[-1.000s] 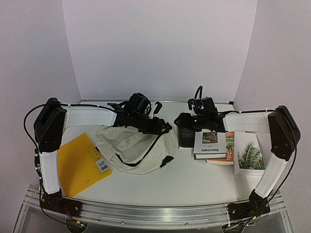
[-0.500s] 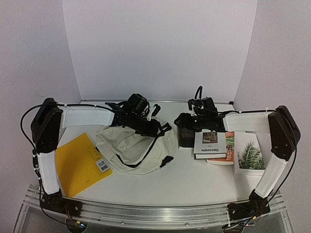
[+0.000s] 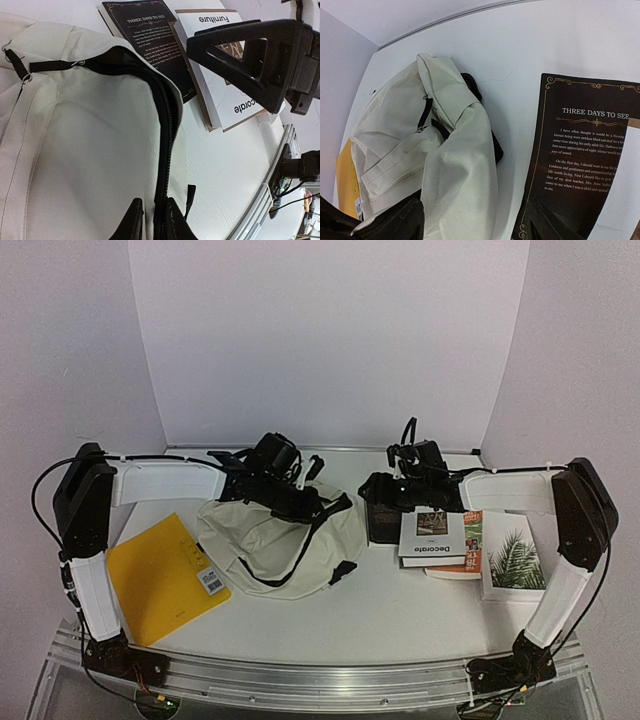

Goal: Pack the student bag
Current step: Adjust the student bag at the center of the board.

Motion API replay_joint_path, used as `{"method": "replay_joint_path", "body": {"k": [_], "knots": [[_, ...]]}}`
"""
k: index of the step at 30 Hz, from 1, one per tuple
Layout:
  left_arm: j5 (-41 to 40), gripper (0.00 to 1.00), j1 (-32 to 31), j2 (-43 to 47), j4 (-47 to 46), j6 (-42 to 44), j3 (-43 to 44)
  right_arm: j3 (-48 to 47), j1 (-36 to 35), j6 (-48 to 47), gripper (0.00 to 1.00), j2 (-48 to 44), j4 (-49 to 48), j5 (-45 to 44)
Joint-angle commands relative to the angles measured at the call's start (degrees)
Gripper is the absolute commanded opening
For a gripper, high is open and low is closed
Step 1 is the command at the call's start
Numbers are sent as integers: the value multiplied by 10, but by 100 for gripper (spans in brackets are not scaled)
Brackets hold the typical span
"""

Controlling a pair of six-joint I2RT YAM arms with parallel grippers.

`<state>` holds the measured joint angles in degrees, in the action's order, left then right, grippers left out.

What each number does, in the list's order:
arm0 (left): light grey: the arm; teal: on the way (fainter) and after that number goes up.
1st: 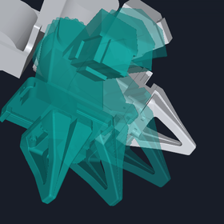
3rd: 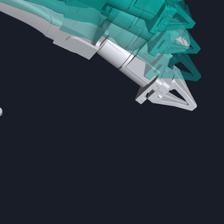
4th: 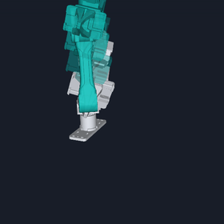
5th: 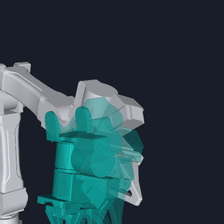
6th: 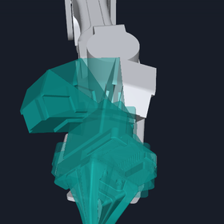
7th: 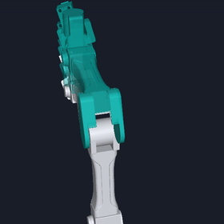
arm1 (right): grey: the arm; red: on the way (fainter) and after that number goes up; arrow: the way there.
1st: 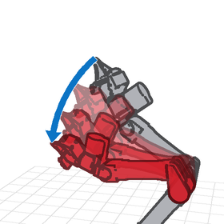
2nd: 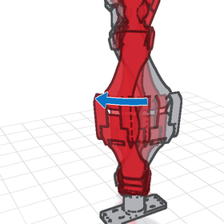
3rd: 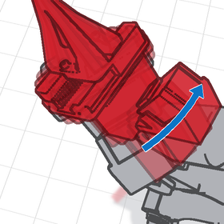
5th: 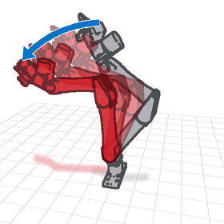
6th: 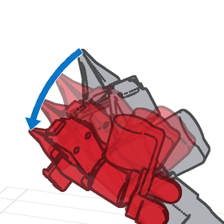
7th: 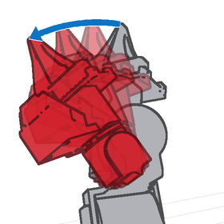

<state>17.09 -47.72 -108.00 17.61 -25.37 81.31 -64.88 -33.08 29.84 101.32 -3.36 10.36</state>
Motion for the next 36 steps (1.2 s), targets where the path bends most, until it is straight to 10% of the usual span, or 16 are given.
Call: {"method": "replay_joint_path", "body": {"k": [1,19,27,36], "knots": [[-29,13,0,38,6,5,-2,-1,-2,5,68,-10,-4,7],[-122,0,63,95,57,35,-8,55,-69,65,74,-83,-4,59],[-100,0,68,90,52,35,-6,-15,-155,123,79,-51,81,-78],[-113,0,70,109,40,37,-23,-104,-185,124,57,24,183,-186]]}}
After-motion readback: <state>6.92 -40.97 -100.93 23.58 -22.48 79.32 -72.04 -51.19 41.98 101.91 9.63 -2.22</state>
